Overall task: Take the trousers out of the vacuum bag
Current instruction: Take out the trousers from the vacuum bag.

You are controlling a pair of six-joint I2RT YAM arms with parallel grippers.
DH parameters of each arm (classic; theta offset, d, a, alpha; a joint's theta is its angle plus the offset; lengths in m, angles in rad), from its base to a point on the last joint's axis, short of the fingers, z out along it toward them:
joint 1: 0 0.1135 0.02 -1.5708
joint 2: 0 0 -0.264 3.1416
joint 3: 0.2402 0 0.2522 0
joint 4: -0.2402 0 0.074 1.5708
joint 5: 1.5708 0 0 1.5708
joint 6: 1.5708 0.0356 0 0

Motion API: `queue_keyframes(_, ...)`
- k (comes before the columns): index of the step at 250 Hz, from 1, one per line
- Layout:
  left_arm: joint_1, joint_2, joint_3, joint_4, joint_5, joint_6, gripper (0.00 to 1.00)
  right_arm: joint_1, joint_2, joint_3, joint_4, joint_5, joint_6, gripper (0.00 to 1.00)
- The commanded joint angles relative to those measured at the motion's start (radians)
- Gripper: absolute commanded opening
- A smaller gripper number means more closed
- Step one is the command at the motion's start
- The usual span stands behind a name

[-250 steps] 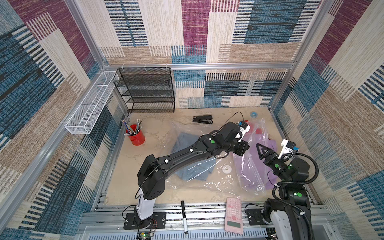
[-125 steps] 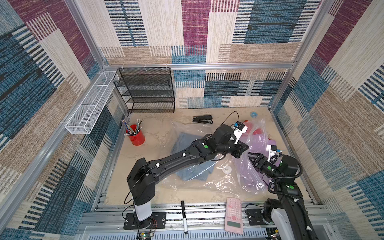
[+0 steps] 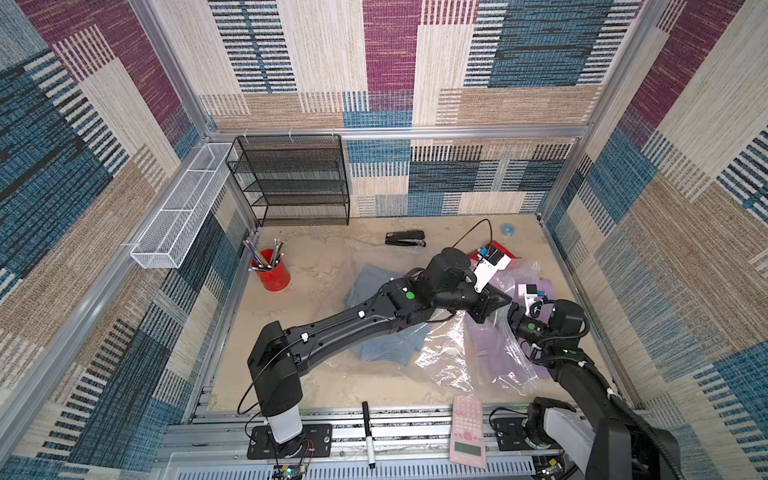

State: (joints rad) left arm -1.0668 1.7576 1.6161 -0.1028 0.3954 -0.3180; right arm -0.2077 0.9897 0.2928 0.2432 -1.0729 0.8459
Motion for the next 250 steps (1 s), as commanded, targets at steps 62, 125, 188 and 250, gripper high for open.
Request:
queue_keyframes(62, -0.001, 0.088, 0.133, -0.036, 0.055, 0.077, 0.00, 0.165, 0.139, 0.066, 0.047, 0.054, -0.038, 0.75)
queue_keyframes(125, 0.000, 0.104, 0.174, -0.057, 0.055, 0.107, 0.00, 0.259, 0.284, 0.059, 0.137, 0.106, 0.007, 0.87)
queue_keyframes(188, -0.001, 0.122, 0.183, -0.061, 0.067, 0.116, 0.00, 0.363, 0.453, 0.113, 0.211, 0.159, 0.057, 0.91)
queue_keyframes(250, -0.001, 0.137, 0.175, -0.063, 0.074, 0.119, 0.00, 0.450, 0.655, 0.185, 0.318, 0.165, 0.097, 0.92)
